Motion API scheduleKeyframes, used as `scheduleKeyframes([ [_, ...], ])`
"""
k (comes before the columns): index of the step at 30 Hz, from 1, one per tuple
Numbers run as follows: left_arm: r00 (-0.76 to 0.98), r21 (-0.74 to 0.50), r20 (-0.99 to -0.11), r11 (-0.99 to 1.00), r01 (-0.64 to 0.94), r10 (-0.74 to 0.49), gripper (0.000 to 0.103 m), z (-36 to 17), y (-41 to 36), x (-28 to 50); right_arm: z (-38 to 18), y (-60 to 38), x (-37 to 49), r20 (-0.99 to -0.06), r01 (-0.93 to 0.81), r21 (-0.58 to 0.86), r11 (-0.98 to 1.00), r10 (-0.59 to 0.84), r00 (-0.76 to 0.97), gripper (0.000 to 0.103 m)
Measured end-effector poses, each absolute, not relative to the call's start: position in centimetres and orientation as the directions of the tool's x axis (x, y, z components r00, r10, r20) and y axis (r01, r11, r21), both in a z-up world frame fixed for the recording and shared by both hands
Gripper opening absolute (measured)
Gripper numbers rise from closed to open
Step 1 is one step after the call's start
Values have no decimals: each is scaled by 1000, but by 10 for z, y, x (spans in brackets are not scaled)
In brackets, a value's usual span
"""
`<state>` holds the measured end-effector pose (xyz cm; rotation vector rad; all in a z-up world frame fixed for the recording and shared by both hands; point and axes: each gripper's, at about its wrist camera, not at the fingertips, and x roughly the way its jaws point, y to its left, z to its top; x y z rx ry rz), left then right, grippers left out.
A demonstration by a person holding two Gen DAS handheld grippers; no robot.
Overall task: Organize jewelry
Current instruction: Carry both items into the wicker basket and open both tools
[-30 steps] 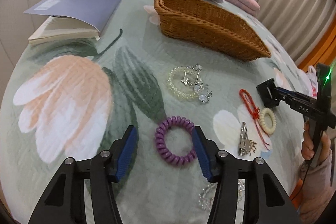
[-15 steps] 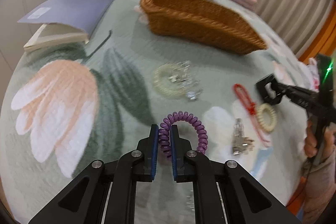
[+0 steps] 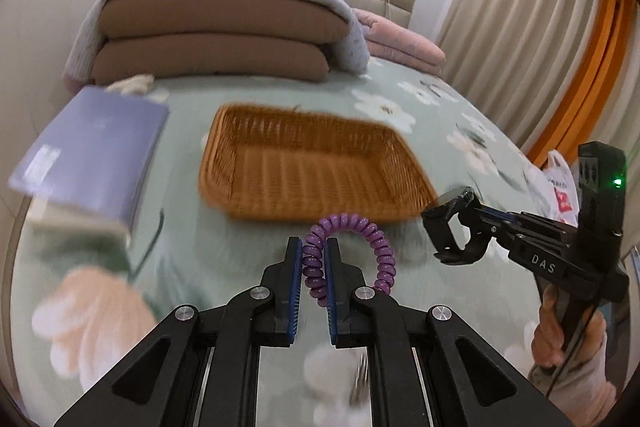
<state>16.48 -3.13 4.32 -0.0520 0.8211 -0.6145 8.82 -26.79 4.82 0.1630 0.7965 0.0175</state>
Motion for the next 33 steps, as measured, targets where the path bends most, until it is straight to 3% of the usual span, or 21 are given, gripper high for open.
scheduleKeyframes([
  [4, 514, -256, -687, 833, 491, -514, 11, 42, -55, 208, 56, -271, 134, -709, 91, 111, 990, 15, 705, 7],
  [11, 464, -213, -769, 861, 462, -440, 11, 7, -105, 282, 25, -291, 218, -799, 181, 72, 981, -52, 599, 8],
  [24, 398, -195, -825, 864, 465, -401, 11, -33, -125, 302, -22, -292, 258, -889, 189, 34, 981, -57, 455, 11],
  [27, 401, -190, -826, 865, 465, -397, 19, -30, -122, 298, -20, -294, 254, -885, 184, 72, 980, -22, 465, 13],
  [31, 422, -194, -803, 854, 483, -421, 42, -16, -111, 288, -6, -294, 243, -875, 175, 81, 981, -14, 483, 18],
  [33, 431, -208, -784, 842, 497, -447, 45, -5, -101, 276, 5, -292, 232, -863, 172, 88, 981, -11, 506, 18],
])
